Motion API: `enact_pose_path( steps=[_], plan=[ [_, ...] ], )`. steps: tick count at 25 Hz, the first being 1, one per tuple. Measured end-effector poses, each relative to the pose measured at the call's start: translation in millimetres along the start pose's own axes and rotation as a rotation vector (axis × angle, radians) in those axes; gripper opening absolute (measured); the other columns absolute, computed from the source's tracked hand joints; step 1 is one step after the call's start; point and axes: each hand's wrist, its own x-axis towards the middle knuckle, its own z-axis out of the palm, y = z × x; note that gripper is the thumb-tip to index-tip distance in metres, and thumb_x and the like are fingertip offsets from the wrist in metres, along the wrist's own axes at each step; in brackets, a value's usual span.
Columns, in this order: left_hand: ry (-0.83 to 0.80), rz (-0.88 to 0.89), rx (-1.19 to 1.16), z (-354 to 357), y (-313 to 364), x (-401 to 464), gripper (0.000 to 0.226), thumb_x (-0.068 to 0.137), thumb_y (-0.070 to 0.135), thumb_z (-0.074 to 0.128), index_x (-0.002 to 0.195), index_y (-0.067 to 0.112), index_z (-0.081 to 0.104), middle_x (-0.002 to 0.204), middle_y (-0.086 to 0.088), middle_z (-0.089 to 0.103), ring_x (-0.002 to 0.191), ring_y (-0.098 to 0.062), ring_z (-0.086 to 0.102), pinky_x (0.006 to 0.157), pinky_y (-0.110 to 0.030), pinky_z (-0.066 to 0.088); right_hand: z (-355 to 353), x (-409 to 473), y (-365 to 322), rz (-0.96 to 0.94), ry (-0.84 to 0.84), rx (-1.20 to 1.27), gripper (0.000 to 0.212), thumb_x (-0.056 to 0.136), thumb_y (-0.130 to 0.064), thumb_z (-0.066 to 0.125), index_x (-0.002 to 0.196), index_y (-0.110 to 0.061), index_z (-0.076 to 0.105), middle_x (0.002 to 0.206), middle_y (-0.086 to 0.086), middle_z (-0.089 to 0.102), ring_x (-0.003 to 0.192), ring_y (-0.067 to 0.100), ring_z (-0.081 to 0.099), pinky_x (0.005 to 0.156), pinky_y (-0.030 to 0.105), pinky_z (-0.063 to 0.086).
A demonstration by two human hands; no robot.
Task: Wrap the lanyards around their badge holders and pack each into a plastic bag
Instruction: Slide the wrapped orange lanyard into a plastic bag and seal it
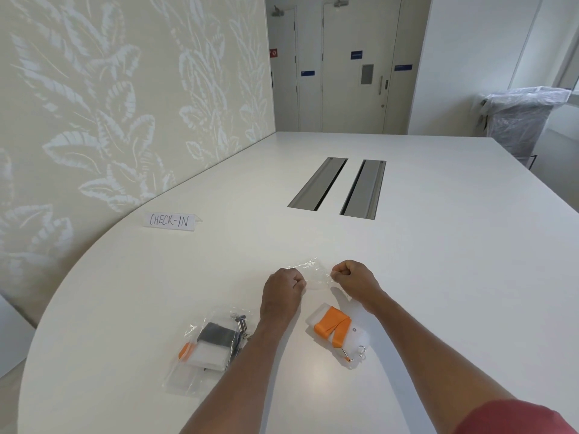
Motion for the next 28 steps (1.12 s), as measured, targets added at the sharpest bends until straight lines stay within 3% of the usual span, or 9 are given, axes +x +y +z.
enact_pose_path(
  steps=[3,7,13,18,21,23,28],
  plan=[
    [0.082,0.031,-0.091,-9,2,-4,0.005,0.093,0.016,0.068,0.09,0.017,0.071,0.095,0.004,0.073,0.09,-0.014,0.063,0.076,-0.025,0.04,-9,-2,-10,0.089,-0.061,0.222,0.022,0.097,-0.027,0.062,0.091,-0.007,0.067,0.091,0.008,0.072,0.075,0.018,0.063,0.068,0.026,0.05],
    [0.083,0.159,-0.179,-22,12,-11,0.005,0.091,0.012,0.07,0.088,0.015,0.072,0.092,0.007,0.074,0.09,-0.011,0.066,0.084,-0.028,0.049,-14,-17,-24,0.26,-0.037,0.42,0.041,0.098,-0.036,0.062,0.091,0.005,0.063,0.085,0.024,0.075,0.062,0.028,0.07,0.055,0.03,0.058],
    [-0.005,0.213,-0.224,-33,17,-32,0.004,0.089,0.015,0.072,0.088,0.018,0.073,0.093,0.012,0.074,0.092,-0.002,0.064,0.086,-0.022,0.047,-18,-43,-40,0.286,-0.055,0.487,0.016,0.09,-0.001,0.068,0.101,0.01,0.069,0.079,0.017,0.075,0.062,0.024,0.069,0.05,0.026,0.057],
    [-0.004,0.157,-0.197,-48,25,-43,0.013,0.092,0.03,0.071,0.103,0.024,0.073,0.107,0.015,0.072,0.106,-0.005,0.061,0.097,-0.028,0.044,-24,-63,-41,0.213,-0.023,0.447,0.008,0.093,-0.001,0.063,0.097,0.001,0.07,0.081,0.012,0.078,0.062,0.022,0.074,0.051,0.026,0.057],
    [0.071,0.18,-0.069,-50,45,-53,0.012,0.093,0.034,0.068,0.104,0.03,0.07,0.109,0.017,0.069,0.11,-0.01,0.054,0.095,-0.031,0.036,-21,-77,-38,0.131,0.045,0.443,0.007,0.093,-0.007,0.065,0.096,-0.003,0.07,0.08,0.007,0.079,0.064,0.019,0.075,0.055,0.027,0.057],
    [0.096,0.183,-0.028,-48,58,-61,0.009,0.093,0.035,0.067,0.102,0.031,0.07,0.104,0.015,0.067,0.104,-0.012,0.054,0.089,-0.03,0.034,-17,-88,-40,0.102,0.072,0.461,0.007,0.092,-0.01,0.068,0.094,-0.005,0.071,0.078,0.006,0.078,0.064,0.019,0.075,0.053,0.027,0.056],
    [0.104,0.169,-0.187,-53,72,-67,0.008,0.092,0.032,0.07,0.094,0.025,0.073,0.093,0.01,0.07,0.074,-0.011,0.064,0.079,-0.035,0.053,-4,-107,-51,0.053,0.136,0.517,0.005,0.089,-0.009,0.072,0.085,-0.007,0.073,0.071,0.006,0.074,0.057,0.016,0.068,0.052,0.027,0.056]
  ],
)
